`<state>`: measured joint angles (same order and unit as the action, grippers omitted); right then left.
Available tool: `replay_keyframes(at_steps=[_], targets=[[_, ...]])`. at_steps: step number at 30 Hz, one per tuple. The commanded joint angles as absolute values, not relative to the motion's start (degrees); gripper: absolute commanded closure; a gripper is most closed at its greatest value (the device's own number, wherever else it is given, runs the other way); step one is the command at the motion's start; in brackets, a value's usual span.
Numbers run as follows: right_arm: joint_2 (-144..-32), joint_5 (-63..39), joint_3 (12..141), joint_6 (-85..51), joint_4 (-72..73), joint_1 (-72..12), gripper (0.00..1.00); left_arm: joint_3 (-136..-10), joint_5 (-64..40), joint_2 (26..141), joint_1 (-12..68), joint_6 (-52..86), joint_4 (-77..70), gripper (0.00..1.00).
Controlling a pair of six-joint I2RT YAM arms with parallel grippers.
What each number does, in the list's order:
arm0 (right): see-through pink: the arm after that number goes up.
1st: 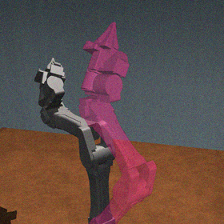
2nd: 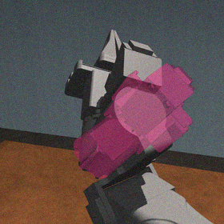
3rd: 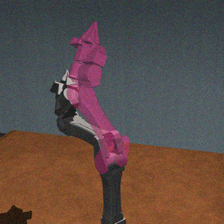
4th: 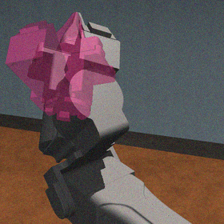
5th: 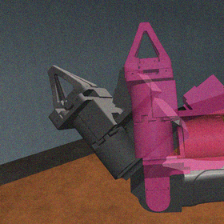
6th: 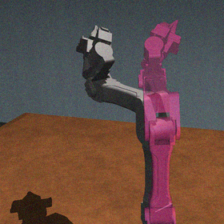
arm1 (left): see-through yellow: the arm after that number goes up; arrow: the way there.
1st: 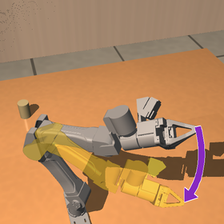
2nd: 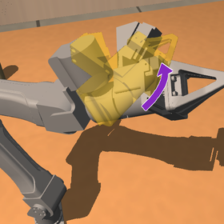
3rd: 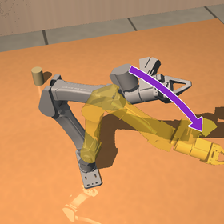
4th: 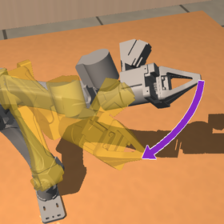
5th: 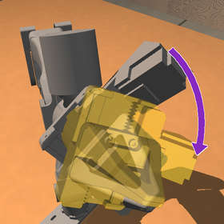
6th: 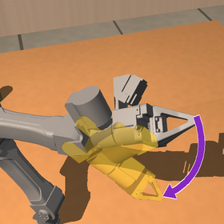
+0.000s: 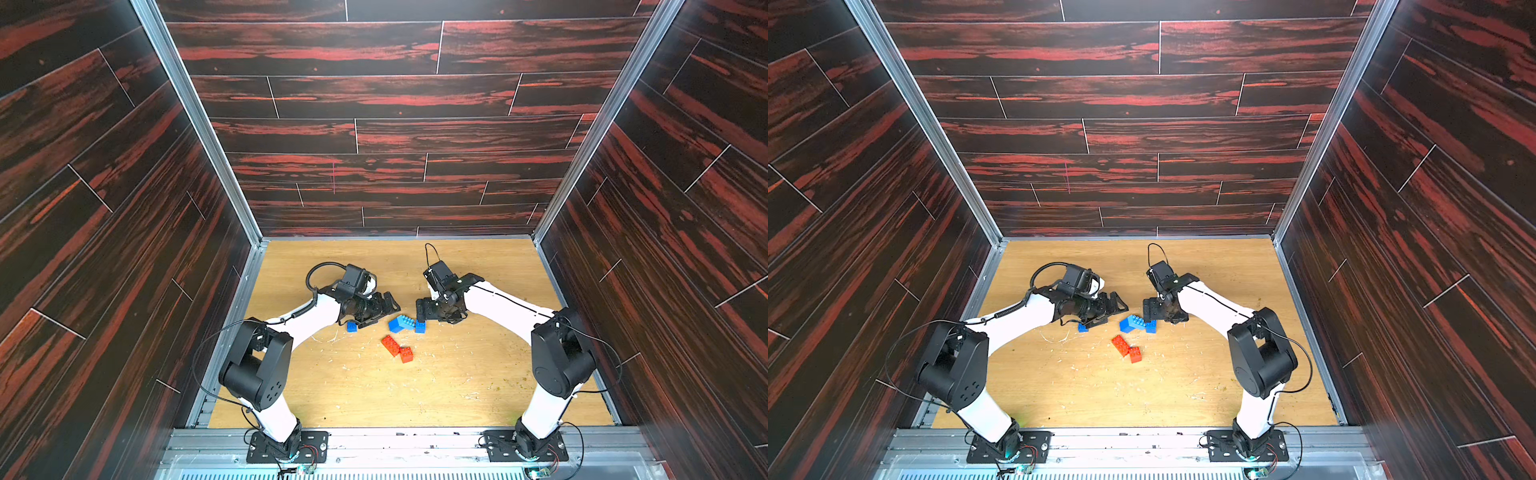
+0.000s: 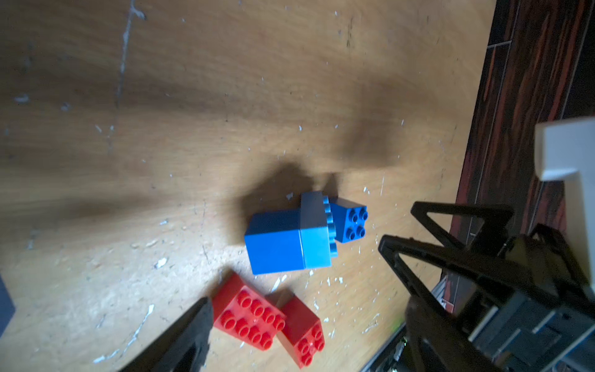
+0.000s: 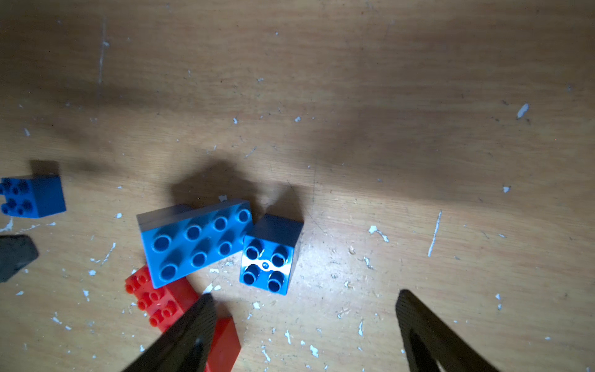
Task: Assemble a giraffe with lego
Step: Adjust the lego brick at the center of the board.
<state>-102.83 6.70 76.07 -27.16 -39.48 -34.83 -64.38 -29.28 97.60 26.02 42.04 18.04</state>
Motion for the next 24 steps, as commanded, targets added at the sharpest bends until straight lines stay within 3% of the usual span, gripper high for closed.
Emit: replay_keyframes(at_steps=[1, 24], targets=[[-100.89, 7.71, 76.16, -26.72, -41.31, -34.22, 0.1, -66.14, -31.38, 100.1, 26.31, 40.17, 23.14, 0.05], [-98.33, 7.79, 73.3, -26.19, -40.91, -33.18, 0.1, -67.85, -33.98, 108.21, 27.85, 45.42, 17.33, 0.11]])
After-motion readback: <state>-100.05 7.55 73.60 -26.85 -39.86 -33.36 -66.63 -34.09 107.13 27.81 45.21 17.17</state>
